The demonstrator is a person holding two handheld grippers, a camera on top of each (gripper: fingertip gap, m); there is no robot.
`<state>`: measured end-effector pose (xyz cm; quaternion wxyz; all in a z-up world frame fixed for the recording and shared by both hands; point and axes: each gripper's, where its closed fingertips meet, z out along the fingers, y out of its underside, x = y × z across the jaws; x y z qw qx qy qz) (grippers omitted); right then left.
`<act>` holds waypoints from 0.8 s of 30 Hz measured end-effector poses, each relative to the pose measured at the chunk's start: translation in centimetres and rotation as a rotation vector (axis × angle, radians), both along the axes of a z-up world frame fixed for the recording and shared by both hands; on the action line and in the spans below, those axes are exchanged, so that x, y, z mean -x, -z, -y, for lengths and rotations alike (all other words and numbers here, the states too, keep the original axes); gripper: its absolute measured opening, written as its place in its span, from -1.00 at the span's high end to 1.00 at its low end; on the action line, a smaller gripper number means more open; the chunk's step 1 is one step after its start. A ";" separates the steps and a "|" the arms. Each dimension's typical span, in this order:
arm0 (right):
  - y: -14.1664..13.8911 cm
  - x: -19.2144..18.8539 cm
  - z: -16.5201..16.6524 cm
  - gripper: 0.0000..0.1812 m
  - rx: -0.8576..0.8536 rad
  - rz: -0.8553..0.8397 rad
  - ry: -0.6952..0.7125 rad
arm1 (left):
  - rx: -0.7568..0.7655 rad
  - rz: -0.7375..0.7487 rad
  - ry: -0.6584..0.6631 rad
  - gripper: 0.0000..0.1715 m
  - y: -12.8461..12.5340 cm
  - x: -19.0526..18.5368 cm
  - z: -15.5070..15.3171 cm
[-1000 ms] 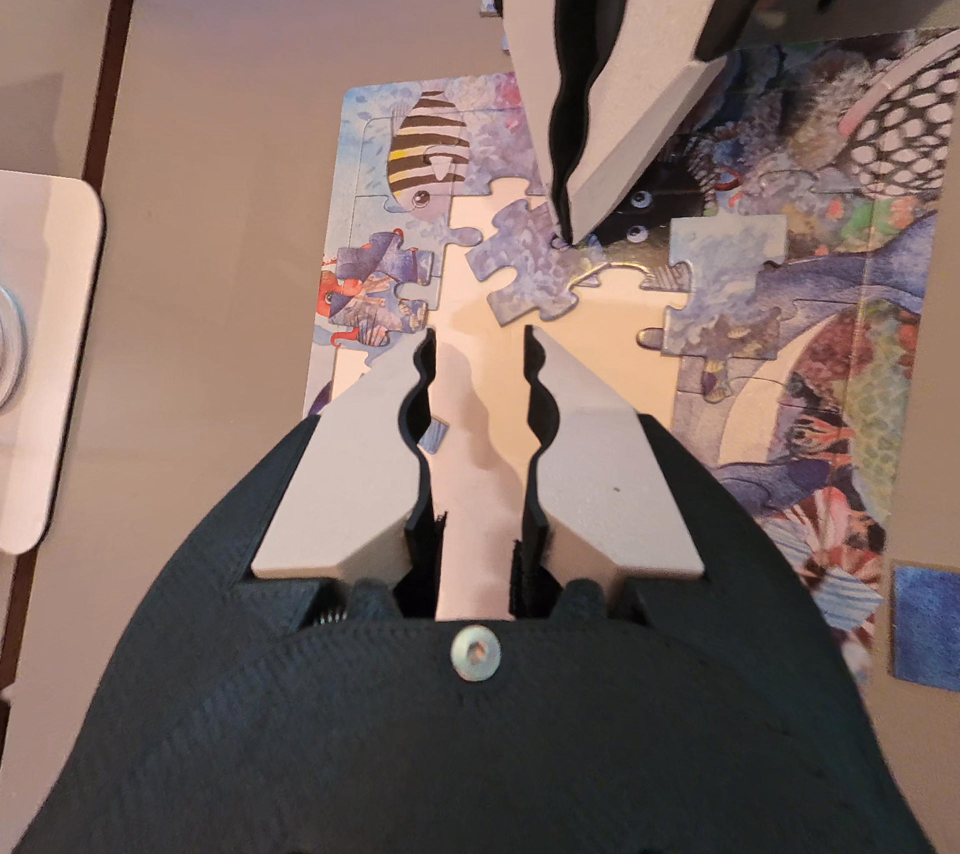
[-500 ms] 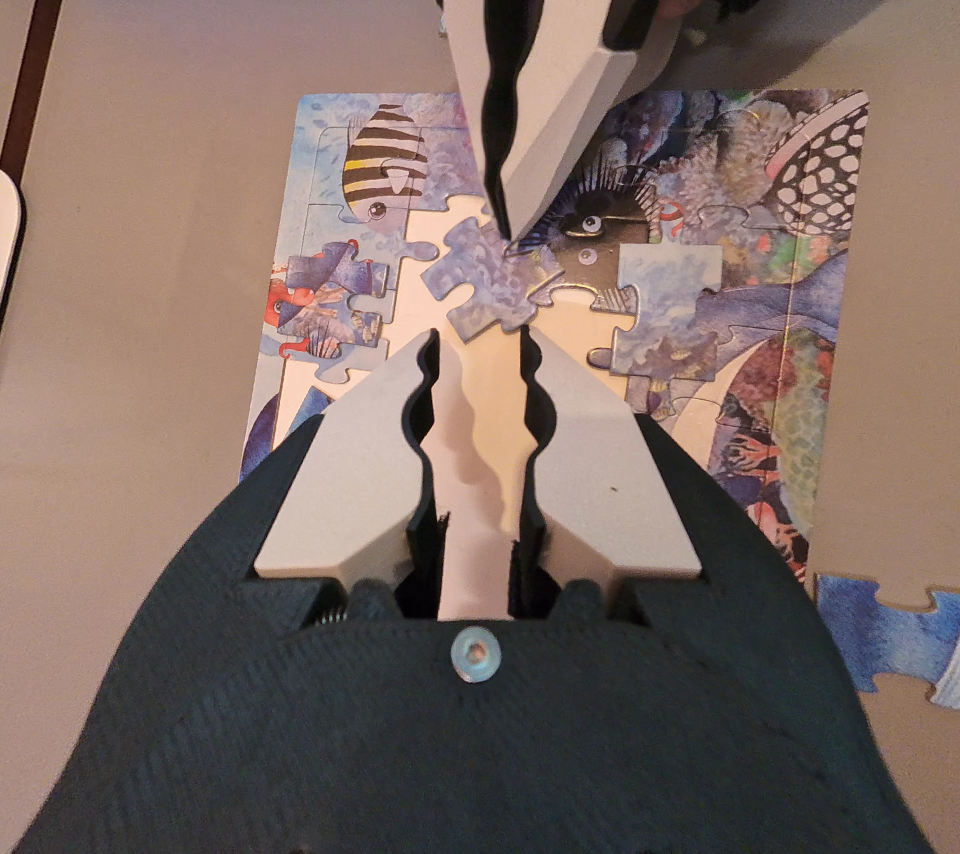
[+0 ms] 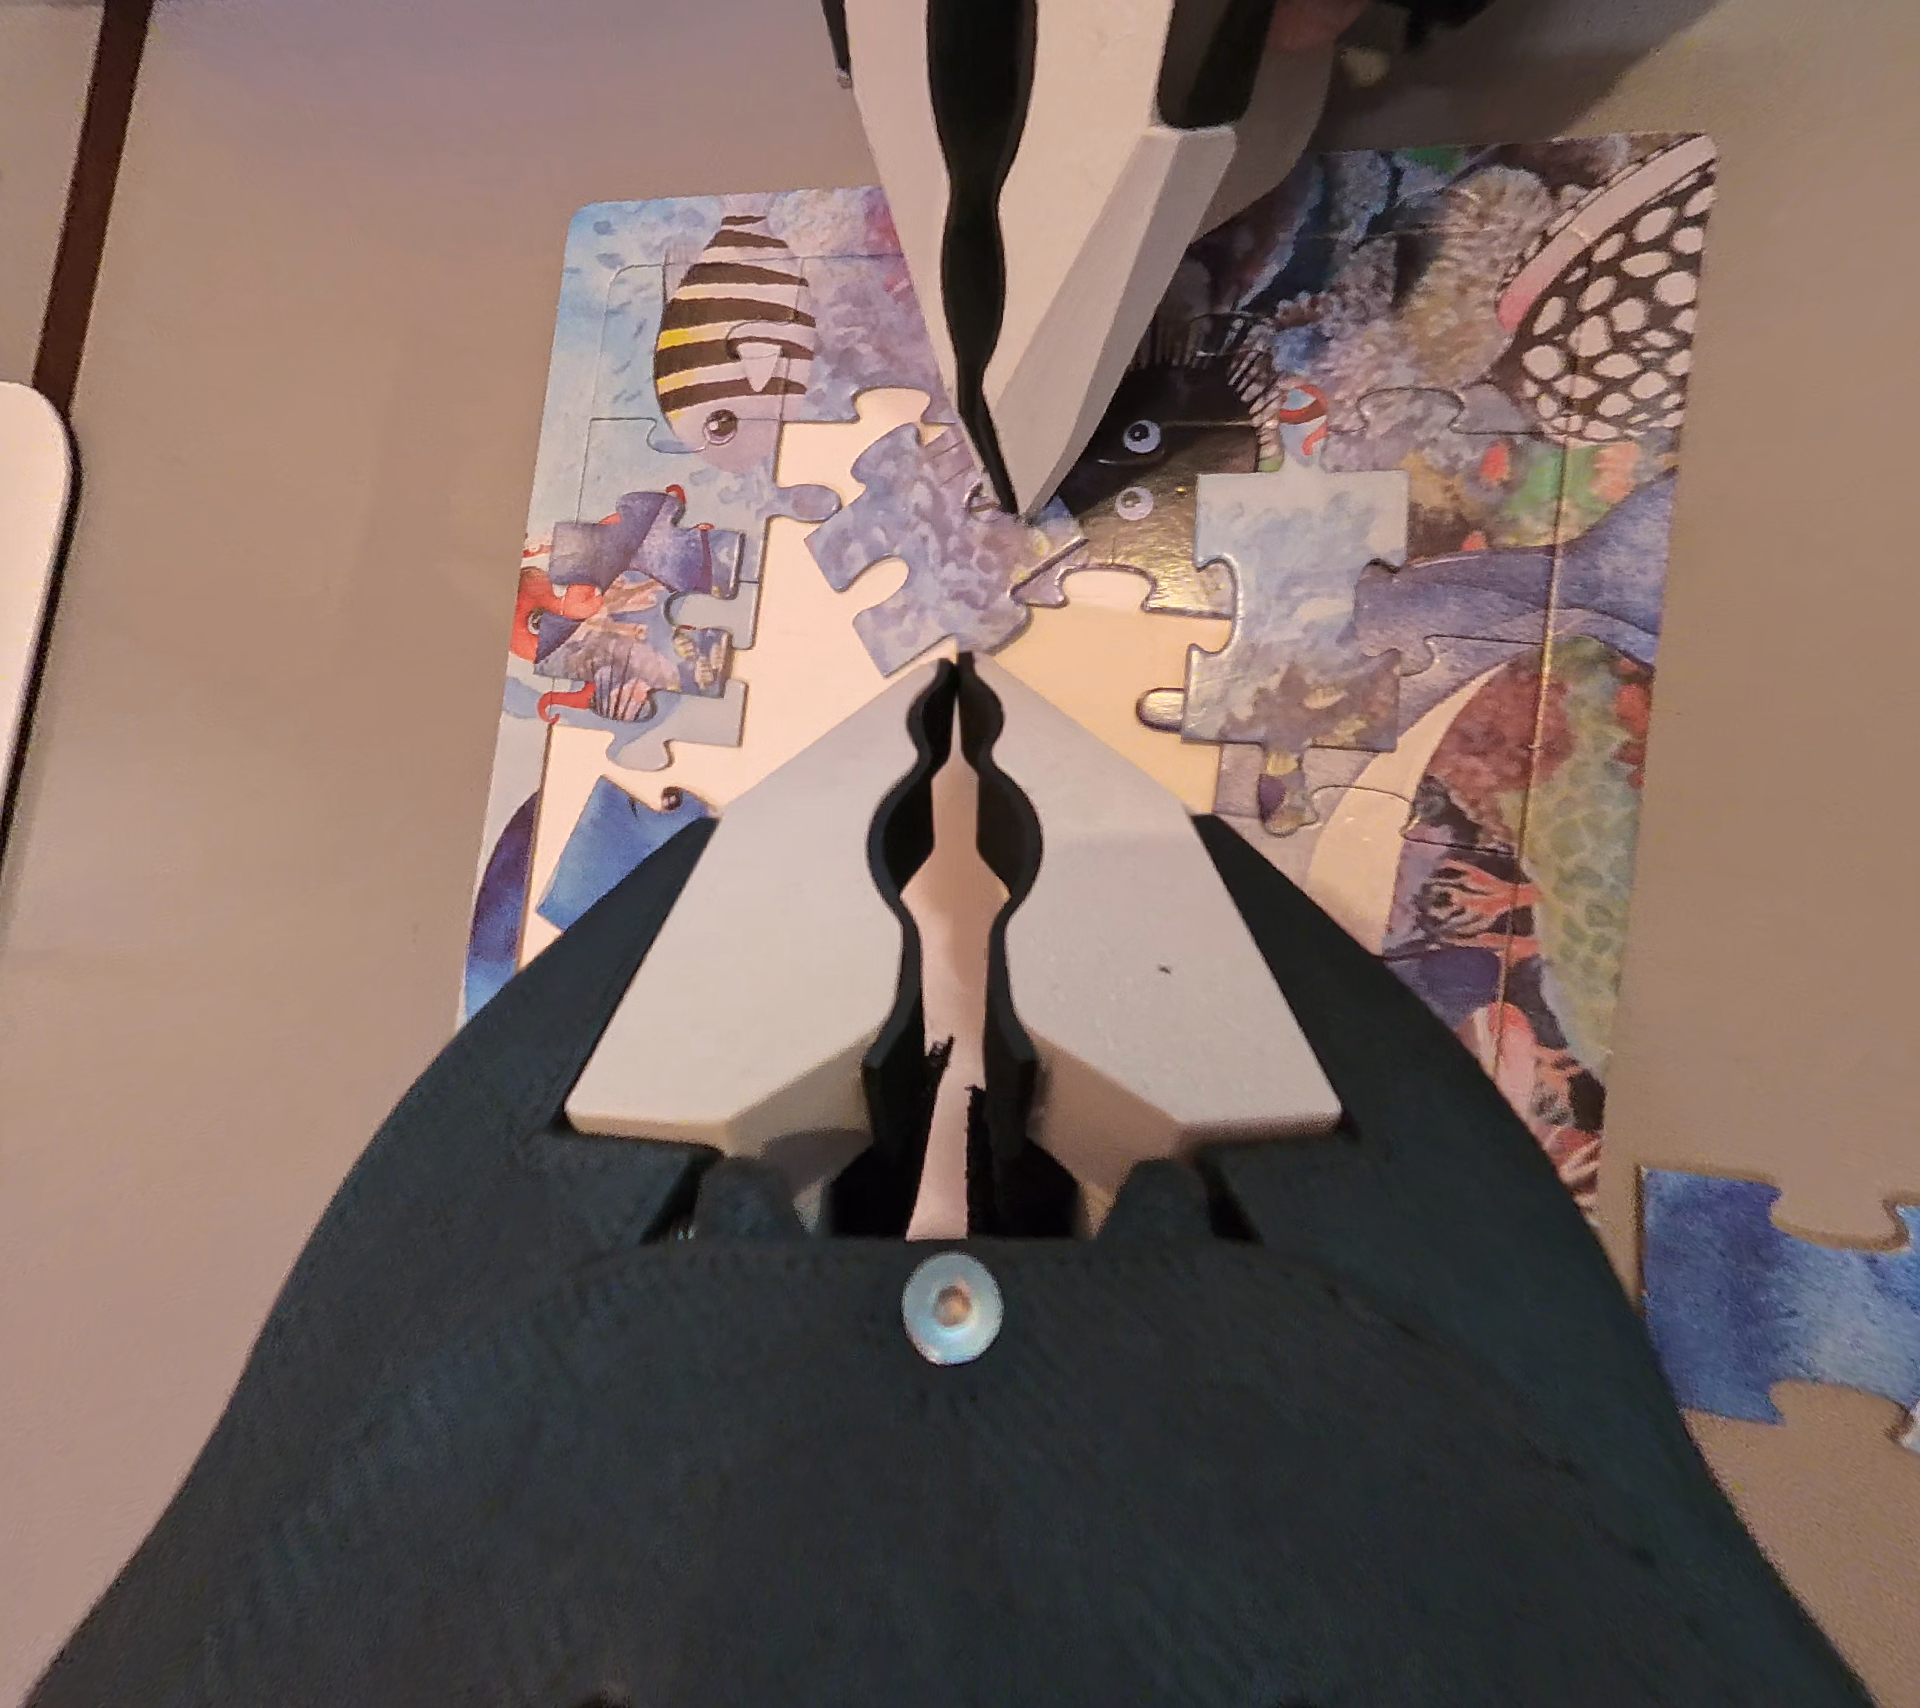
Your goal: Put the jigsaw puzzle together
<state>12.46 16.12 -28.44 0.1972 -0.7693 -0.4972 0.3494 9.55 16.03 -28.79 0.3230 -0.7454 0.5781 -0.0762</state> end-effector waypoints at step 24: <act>-0.4 1.5 2.1 0.96 -0.063 -0.004 -0.130 | 0.047 0.024 -0.030 0.75 -0.2 0.0 -0.3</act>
